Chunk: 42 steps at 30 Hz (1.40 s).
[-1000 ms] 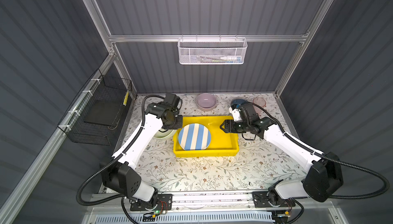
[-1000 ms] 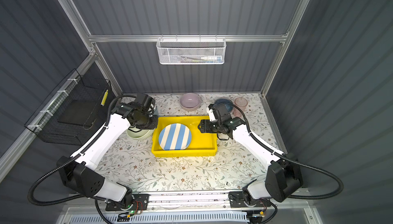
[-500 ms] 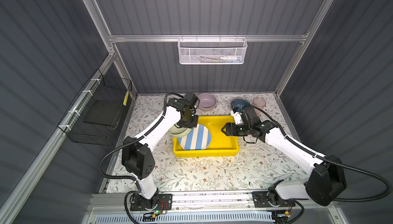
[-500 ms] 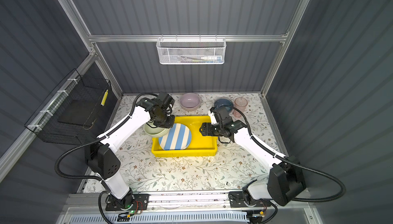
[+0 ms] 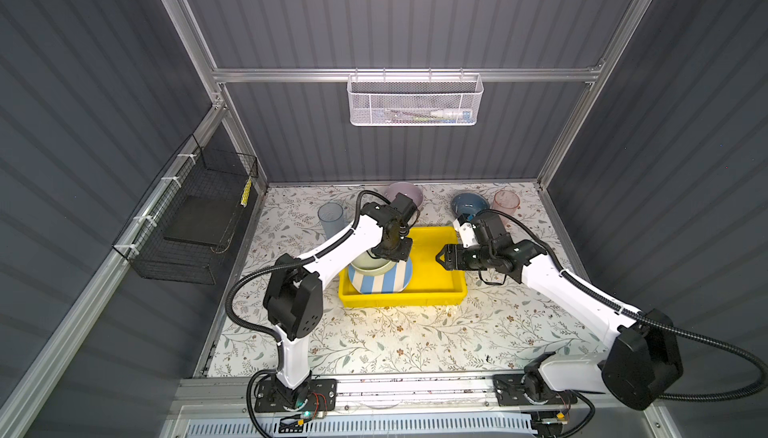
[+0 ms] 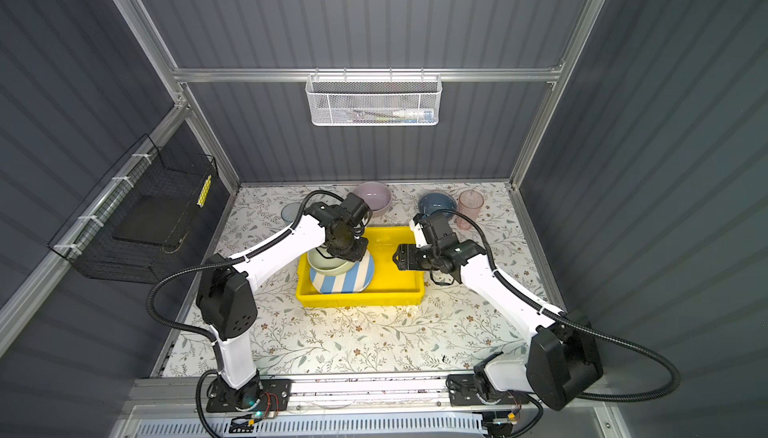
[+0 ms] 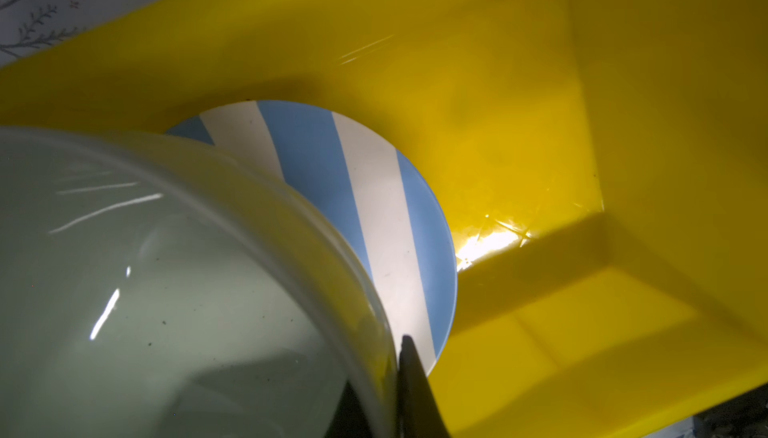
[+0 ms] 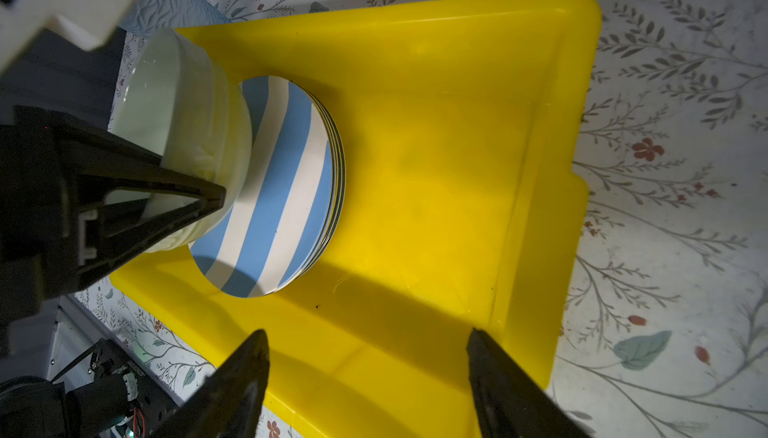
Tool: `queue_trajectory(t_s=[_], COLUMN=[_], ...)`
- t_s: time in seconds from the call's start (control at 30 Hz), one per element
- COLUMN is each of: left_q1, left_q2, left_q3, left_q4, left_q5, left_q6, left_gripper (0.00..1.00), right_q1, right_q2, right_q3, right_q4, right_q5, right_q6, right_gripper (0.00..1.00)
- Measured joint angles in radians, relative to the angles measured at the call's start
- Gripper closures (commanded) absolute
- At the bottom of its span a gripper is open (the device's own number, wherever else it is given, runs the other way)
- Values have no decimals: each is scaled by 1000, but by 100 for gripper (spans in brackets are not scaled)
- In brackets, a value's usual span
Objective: Place the mixed dishes into the plastic bin
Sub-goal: 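Lift the pale green bowl with the left gripper and carry it over the bin, then lower the green bowl onto the striped plates and open the left gripper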
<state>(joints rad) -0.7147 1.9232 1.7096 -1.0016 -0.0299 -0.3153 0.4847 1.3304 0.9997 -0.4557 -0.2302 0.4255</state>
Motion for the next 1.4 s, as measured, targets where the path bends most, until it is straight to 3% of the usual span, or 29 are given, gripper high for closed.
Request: queue_trajectory(t_s=[0.43, 0.63, 1.07, 1.23, 1.4], left_q1=[-18, -22, -26, -26, -26], left_q2=[56, 56, 56, 31, -105], left_q3=[19, 19, 14, -24, -76], left_q4=[-11, -11, -3, 27, 73], left_q5=[-40, -34, 21, 30, 16], left_q6=[-11, -14, -30, -42, -63], left_gripper=[100, 89, 76, 60, 50], right_q1=[-17, -18, -18, -18, -18], right_q2=[-30, -29, -6, 0, 42], right_q3=[-40, -40, -40, -38, 11], right_q4=[7, 11, 23, 22, 15], right_q5=[3, 2, -2, -3, 1], right_q6=[-2, -2, 0, 1, 0], right_gripper=[24, 24, 24, 25, 25])
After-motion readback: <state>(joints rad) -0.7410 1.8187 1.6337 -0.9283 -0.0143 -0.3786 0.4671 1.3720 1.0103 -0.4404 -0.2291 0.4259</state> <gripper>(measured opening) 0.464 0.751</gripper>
